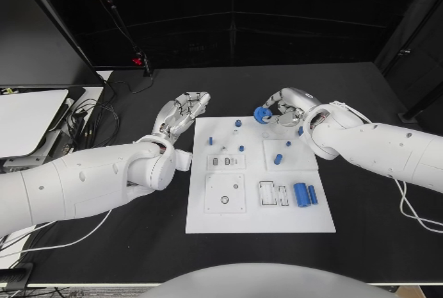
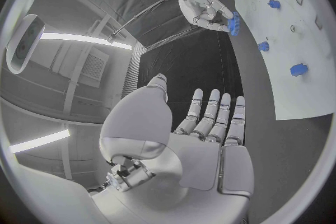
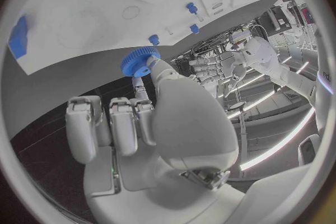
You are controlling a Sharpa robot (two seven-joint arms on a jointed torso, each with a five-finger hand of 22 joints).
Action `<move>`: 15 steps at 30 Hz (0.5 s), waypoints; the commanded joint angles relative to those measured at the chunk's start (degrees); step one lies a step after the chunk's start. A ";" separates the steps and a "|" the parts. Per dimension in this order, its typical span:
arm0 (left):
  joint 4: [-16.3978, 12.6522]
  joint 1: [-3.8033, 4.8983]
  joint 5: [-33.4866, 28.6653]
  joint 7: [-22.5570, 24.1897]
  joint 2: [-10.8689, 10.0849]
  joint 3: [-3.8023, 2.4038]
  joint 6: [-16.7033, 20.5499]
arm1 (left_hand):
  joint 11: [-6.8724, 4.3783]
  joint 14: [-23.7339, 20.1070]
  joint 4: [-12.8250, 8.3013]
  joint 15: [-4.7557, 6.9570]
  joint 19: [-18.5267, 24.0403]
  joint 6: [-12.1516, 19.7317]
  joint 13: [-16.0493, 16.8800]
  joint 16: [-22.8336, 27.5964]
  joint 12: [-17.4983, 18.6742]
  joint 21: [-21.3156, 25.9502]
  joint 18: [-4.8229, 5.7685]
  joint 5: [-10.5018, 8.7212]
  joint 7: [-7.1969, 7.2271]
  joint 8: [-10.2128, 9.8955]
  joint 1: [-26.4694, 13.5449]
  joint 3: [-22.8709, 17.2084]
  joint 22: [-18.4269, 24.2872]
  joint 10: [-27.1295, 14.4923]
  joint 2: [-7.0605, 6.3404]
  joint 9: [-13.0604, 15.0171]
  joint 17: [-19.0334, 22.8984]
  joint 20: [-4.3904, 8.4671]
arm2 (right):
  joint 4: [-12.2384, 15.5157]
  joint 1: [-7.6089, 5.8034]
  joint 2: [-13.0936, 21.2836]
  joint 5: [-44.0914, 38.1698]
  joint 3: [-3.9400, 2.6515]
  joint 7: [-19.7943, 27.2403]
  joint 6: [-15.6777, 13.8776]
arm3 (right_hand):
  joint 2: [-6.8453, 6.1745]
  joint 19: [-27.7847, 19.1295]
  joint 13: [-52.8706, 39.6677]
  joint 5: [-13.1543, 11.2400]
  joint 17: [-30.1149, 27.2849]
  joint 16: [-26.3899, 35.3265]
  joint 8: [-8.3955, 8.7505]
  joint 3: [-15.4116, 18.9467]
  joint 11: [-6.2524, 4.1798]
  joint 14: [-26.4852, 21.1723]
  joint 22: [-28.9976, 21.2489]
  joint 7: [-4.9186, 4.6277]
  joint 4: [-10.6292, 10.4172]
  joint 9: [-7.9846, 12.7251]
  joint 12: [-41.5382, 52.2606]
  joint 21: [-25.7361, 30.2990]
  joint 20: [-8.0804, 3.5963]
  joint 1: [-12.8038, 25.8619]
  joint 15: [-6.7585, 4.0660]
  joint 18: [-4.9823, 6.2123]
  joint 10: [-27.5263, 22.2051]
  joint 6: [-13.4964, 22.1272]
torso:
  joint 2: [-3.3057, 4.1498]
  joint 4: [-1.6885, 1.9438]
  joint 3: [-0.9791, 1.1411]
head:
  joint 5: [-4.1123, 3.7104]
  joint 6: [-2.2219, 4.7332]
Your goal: Assemble the parts on the task board
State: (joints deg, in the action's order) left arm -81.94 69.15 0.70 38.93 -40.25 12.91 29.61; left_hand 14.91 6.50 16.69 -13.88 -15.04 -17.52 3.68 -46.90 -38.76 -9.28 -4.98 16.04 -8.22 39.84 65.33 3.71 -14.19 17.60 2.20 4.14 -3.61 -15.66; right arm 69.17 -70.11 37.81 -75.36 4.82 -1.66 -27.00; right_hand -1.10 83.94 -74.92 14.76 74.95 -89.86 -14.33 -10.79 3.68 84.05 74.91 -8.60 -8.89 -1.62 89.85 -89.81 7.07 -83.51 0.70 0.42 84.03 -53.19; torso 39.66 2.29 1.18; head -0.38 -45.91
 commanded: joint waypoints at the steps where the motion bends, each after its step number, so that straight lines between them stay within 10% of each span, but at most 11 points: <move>1: -0.09 0.09 0.37 18.28 -0.08 -0.07 -0.60 | 0.16 0.03 0.08 -0.58 0.16 -0.32 0.01 -0.19 -0.22 -0.19 -0.57 0.36 -8.75 0.12 0.02 0.31 0.02 0.22 0.64 -0.07 -0.09 -0.30 | 0.17 -0.17 -0.95 0.15 -0.07 0.56 -0.09 | 1.03 6.06 -15.08 0.47 15.05 -0.14 0.20 -0.44 0.10 5.95 15.09 1.20 -0.04 -2.38 0.15 -0.19 0.03 -0.41 0.08 -0.42 5.97 -6.63 | 0.02 0.09 0.01 | 0.05 -0.12; 15: -0.06 0.10 0.37 18.19 -0.11 -0.07 -0.59 | 0.16 0.03 0.07 -0.59 0.21 -0.34 0.01 -0.20 -0.23 -0.18 -0.57 0.35 -8.75 0.13 0.03 0.35 0.04 0.23 0.67 -0.08 -0.09 -0.31 | -1.43 -0.20 -5.79 -1.73 -0.08 -0.92 4.77 | 0.68 6.06 -15.08 -0.73 15.05 -0.14 1.33 -0.06 0.33 5.95 15.09 0.96 -0.34 -2.35 0.15 -0.19 0.08 0.37 0.12 -0.42 5.97 -6.74 | 0.05 0.11 0.03 | 0.38 -0.45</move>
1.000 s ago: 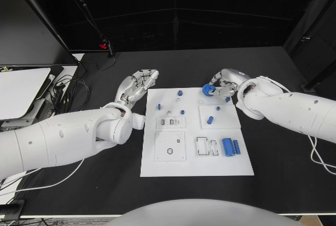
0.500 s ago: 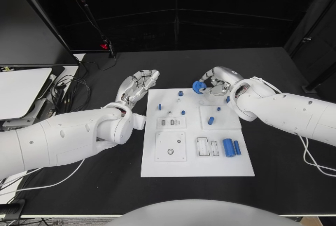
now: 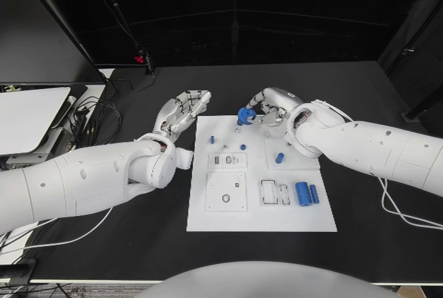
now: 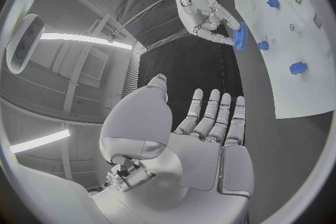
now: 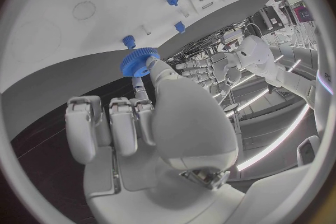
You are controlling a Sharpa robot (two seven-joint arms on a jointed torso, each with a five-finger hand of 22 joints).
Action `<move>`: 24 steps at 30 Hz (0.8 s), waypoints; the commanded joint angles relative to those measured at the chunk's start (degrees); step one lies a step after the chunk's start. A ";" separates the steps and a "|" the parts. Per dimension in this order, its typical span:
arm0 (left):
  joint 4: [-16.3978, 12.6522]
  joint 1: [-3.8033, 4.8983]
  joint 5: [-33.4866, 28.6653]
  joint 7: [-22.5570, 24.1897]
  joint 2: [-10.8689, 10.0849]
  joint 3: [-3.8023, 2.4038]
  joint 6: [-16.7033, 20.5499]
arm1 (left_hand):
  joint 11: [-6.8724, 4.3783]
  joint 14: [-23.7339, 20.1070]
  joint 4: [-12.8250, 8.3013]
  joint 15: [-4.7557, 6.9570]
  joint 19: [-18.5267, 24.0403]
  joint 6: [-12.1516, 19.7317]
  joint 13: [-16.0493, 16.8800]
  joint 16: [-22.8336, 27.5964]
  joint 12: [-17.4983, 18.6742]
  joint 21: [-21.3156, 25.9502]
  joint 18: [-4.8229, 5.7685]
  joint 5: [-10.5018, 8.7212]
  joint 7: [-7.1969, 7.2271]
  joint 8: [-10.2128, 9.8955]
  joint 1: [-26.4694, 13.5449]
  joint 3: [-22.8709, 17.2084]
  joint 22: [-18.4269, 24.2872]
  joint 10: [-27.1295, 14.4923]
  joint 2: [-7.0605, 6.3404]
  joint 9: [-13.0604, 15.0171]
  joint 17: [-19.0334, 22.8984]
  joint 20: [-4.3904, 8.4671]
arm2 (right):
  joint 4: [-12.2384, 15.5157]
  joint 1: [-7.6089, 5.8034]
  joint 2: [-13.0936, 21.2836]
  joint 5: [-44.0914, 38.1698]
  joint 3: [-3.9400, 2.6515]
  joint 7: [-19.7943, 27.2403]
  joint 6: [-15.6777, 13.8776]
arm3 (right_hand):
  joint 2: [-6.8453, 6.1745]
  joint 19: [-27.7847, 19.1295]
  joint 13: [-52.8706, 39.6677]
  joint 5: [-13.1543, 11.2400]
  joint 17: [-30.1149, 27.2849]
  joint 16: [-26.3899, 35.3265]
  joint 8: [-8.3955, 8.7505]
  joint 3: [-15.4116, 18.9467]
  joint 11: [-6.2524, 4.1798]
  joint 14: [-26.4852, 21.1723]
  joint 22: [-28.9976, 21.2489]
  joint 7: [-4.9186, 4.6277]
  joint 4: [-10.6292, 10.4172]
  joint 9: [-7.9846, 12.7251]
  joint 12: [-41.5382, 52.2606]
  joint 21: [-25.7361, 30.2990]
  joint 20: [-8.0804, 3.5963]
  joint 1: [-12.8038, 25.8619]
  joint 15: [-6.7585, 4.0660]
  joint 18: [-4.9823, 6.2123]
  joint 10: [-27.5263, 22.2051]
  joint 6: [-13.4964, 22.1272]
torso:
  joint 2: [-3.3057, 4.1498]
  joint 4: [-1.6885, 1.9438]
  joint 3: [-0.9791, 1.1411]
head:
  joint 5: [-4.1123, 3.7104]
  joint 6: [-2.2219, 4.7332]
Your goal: Assemble the parts on the task board
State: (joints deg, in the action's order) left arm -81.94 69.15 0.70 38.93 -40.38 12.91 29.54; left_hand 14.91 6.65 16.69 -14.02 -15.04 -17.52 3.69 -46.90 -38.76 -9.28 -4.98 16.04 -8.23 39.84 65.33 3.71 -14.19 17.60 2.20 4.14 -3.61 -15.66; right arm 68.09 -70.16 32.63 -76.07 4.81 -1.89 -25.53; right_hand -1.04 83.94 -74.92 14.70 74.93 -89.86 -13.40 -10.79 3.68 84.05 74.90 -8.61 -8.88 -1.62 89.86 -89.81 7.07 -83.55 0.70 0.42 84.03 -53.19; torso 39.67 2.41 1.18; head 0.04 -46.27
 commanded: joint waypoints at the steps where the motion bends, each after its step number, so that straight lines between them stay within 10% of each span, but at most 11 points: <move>1: -0.04 0.10 0.36 18.19 0.02 -0.07 -0.53 | 0.16 -0.11 0.07 -0.44 0.21 -0.34 0.01 -0.20 -0.23 -0.18 -0.57 0.35 -8.75 0.13 0.03 0.35 0.04 0.23 0.67 -0.09 -0.09 -0.31 | -0.54 -0.15 -0.91 -1.05 -0.06 -0.74 3.79 | 0.53 6.06 -15.08 -0.87 15.07 -0.14 0.53 0.04 0.34 5.95 15.10 0.95 -0.41 -2.35 0.14 -0.19 0.08 0.56 0.12 -0.42 5.97 -6.78 | 0.05 0.00 0.03 | 0.01 -0.10; 24: 0.00 0.10 0.36 17.96 -0.10 -0.07 -0.66 | 0.16 -0.11 0.07 -0.45 0.25 -0.36 0.01 -0.20 -0.24 -0.17 -0.57 0.37 -8.75 0.15 0.04 0.38 0.06 0.23 0.68 -0.09 -0.09 -0.32 | -3.80 -0.08 -5.18 -3.82 -0.03 -2.59 9.63 | 0.39 6.06 -15.08 -1.03 15.07 -0.14 1.50 -0.03 0.44 5.95 15.10 0.81 -0.06 -2.28 0.14 -0.19 0.09 0.36 0.12 -0.42 5.97 -6.60 | 0.01 -0.07 0.04 | 0.41 -0.33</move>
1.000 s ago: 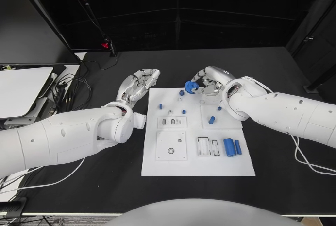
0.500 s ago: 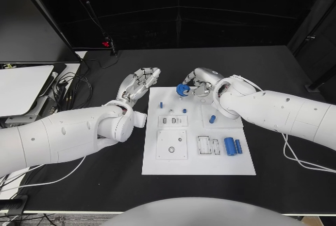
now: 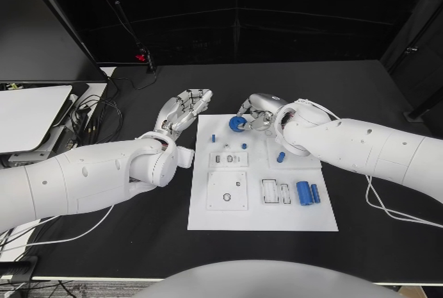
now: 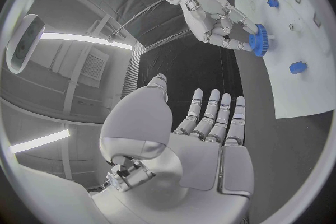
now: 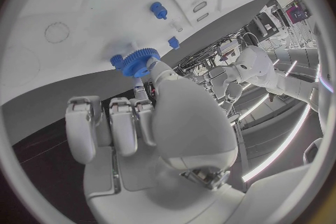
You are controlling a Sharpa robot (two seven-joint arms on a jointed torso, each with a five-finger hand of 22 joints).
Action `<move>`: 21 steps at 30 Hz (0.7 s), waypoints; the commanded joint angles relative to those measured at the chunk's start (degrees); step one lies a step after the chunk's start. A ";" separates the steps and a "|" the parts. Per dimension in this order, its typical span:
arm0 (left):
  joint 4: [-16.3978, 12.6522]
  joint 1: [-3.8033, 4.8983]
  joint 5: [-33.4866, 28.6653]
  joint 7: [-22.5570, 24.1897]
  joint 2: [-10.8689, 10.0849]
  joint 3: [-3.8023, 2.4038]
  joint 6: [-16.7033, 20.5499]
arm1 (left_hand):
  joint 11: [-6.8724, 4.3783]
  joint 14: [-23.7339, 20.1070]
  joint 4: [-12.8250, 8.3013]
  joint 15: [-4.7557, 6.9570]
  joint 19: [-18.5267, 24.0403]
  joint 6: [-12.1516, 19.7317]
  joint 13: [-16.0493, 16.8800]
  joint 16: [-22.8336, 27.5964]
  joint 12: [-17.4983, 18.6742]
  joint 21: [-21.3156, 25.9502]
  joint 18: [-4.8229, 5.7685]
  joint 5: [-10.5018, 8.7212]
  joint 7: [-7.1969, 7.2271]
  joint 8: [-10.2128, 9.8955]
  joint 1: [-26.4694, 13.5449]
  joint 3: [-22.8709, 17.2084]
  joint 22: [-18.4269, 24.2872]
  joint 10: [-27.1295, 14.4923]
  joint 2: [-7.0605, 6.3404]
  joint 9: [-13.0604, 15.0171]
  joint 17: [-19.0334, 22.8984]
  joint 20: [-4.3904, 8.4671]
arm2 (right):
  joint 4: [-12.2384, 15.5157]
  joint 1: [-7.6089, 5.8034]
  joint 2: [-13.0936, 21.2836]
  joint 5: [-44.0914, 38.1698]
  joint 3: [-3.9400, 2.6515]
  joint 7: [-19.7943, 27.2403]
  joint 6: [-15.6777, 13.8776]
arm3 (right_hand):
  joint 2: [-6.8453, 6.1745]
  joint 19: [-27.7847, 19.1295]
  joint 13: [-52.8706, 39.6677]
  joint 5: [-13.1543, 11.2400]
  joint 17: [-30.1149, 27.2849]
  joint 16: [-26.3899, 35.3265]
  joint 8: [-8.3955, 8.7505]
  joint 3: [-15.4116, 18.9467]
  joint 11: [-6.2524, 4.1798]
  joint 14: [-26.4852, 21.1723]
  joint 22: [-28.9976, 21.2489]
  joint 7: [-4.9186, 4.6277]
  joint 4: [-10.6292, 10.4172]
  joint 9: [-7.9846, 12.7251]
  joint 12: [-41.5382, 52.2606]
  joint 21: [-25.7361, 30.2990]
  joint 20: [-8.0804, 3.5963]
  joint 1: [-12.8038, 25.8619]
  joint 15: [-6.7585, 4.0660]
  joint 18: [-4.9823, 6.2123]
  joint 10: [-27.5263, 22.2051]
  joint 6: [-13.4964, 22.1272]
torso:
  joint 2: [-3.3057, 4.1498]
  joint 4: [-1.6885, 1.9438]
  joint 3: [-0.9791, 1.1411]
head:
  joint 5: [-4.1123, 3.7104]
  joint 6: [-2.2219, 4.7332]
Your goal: Assemble the parts on the task board
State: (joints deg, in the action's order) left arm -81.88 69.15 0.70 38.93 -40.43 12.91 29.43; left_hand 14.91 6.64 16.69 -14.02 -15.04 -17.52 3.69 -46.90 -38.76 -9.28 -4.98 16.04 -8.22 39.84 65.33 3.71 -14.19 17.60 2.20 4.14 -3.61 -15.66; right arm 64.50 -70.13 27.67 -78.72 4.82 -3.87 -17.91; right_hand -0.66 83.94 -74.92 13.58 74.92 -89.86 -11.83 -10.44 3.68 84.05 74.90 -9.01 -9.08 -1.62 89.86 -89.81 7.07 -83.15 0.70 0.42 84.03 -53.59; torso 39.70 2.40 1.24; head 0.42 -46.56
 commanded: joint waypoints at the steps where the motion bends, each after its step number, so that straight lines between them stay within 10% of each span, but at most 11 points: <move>1: -0.05 0.09 0.36 17.90 -0.06 -0.06 -0.55 | 0.16 -0.10 0.07 -0.45 0.25 -0.36 0.01 -0.20 -0.24 -0.17 -0.57 0.37 -8.75 0.15 0.04 0.38 0.06 0.23 0.68 -0.09 -0.09 -0.32 | -0.32 -0.11 -0.31 -1.23 -0.05 -0.66 2.21 | 0.00 6.06 -15.08 0.09 15.08 -0.14 -0.07 -0.38 0.44 5.95 15.10 1.21 0.14 -2.29 0.14 -0.19 0.09 -0.03 0.12 -0.42 5.97 -6.20 | -0.02 -0.06 -0.02 | 0.05 -0.07; 21: -0.10 0.10 0.36 17.71 -0.22 -0.06 -0.44 | 0.17 -0.10 0.06 -0.47 0.22 -0.41 0.02 -0.21 -0.26 -0.23 -0.57 0.45 -8.75 0.17 0.05 0.49 -0.02 0.24 0.70 -0.11 -0.09 -0.33 | -1.84 -0.05 -1.33 -1.62 -0.04 -1.13 3.65 | 0.05 6.06 -15.08 0.27 15.08 -0.14 0.51 -0.58 0.59 5.95 15.10 1.03 0.50 -2.26 0.14 -0.19 0.11 -0.33 0.14 -0.42 5.97 -6.03 | -0.02 -0.04 -0.03 | 0.10 -0.47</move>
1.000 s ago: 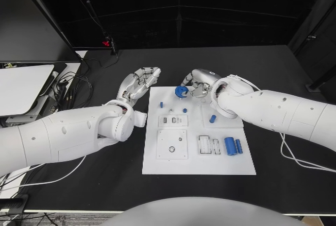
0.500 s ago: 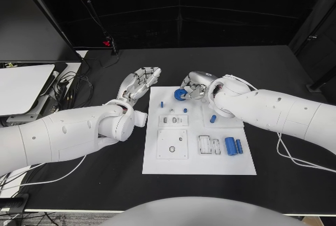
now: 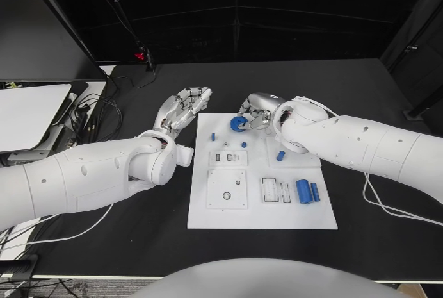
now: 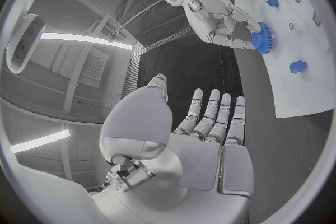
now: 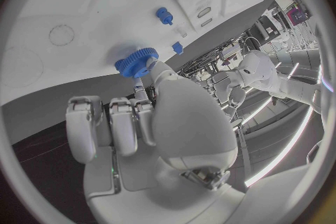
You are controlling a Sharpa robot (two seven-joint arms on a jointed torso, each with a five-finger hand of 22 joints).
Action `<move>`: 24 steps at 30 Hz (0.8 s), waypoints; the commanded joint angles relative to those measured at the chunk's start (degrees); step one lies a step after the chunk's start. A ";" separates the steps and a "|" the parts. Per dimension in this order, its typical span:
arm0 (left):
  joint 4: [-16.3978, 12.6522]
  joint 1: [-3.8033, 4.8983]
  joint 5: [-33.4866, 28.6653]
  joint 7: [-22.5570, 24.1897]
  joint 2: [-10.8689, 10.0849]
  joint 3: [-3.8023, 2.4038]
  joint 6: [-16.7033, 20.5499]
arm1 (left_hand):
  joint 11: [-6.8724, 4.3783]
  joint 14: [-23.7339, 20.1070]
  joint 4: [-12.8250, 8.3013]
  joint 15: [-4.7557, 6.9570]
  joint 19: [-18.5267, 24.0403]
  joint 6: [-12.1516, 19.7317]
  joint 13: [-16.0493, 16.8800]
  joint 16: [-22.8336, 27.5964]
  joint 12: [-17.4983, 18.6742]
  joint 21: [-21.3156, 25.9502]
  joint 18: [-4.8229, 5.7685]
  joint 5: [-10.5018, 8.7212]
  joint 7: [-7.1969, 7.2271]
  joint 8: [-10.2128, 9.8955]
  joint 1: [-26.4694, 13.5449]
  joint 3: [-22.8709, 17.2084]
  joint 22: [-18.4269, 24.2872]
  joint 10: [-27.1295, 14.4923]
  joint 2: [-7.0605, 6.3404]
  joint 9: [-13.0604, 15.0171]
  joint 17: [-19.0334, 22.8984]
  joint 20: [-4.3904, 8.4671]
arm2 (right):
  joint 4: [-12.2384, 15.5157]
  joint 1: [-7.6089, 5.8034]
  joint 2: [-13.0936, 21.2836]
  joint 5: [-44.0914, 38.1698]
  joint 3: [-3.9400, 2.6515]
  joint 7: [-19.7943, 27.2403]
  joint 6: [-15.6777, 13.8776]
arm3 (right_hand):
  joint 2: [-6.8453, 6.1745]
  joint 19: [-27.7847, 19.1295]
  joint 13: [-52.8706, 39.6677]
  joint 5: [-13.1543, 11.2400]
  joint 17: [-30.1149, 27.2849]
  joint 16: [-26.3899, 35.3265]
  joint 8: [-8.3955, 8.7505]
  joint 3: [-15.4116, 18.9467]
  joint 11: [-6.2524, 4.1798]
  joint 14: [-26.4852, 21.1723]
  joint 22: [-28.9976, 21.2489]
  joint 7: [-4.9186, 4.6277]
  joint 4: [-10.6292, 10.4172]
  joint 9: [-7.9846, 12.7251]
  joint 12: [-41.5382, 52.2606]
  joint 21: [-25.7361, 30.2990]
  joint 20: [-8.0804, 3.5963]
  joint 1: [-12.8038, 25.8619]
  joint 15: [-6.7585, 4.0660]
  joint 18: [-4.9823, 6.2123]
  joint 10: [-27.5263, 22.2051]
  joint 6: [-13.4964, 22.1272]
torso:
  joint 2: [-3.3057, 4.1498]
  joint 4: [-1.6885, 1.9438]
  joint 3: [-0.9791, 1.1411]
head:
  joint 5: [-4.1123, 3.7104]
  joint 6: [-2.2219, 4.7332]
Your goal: Assemble the parts on the task board
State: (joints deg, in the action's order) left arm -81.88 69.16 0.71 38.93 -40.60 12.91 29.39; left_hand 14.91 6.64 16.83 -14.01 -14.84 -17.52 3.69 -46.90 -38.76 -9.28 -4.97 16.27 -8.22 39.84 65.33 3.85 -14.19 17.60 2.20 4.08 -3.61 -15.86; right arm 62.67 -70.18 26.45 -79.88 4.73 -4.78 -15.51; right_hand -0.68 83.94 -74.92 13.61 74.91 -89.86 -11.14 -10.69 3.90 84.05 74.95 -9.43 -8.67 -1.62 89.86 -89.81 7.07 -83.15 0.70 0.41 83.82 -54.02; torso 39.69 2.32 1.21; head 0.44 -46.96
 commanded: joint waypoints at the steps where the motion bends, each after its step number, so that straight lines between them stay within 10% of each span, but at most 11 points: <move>1: -0.11 0.10 0.36 17.71 -0.07 -0.06 -0.38 | 0.17 -0.09 -0.08 -0.47 0.00 -0.42 0.02 -0.22 -0.27 -0.26 -0.58 0.25 -8.75 0.18 0.06 0.37 -0.04 0.23 0.71 -0.06 -0.09 -0.13 | 0.03 0.01 -0.14 -0.46 0.05 -0.20 1.28 | 0.07 6.06 -15.08 0.24 15.09 -0.14 -0.18 -0.33 0.37 5.95 15.05 1.45 0.09 -2.26 0.14 -0.19 0.11 -0.33 0.14 -0.41 6.18 -5.60 | 0.00 0.02 -0.01 | 0.11 -0.09; 24: 0.07 0.10 0.36 17.62 0.09 -0.06 -0.40 | 0.17 -0.09 -0.08 -0.48 0.04 -0.42 0.02 -0.22 -0.27 -0.24 -0.58 0.26 -8.75 0.18 0.07 0.38 -0.02 0.23 0.72 -0.06 -0.09 -0.14 | 0.83 0.21 0.44 -1.71 0.06 0.22 0.30 | -0.09 6.06 -15.08 0.11 15.09 -0.14 -0.02 -0.32 0.40 5.95 15.05 1.42 0.31 -2.29 0.14 -0.19 0.12 -0.44 0.17 -0.41 6.18 -5.70 | -0.03 0.00 0.01 | 0.41 -0.20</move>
State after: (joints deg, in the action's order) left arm -81.79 69.16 0.71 38.93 -40.56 12.91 29.40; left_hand 14.91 6.63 16.82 -14.01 -14.84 -17.52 3.69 -46.90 -38.76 -9.28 -4.98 16.27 -8.22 39.83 65.35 3.84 -14.19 17.60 2.22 4.09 -3.61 -15.86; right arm 63.35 -69.83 26.85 -80.56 4.83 -4.53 -15.14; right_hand -0.84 83.94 -74.92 13.47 74.91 -89.86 -10.76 -10.86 3.90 84.05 74.93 -9.69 -8.49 -1.62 89.86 -89.81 7.07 -82.99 0.70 0.42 83.83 -54.29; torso 39.63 2.36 1.20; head 0.75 -47.17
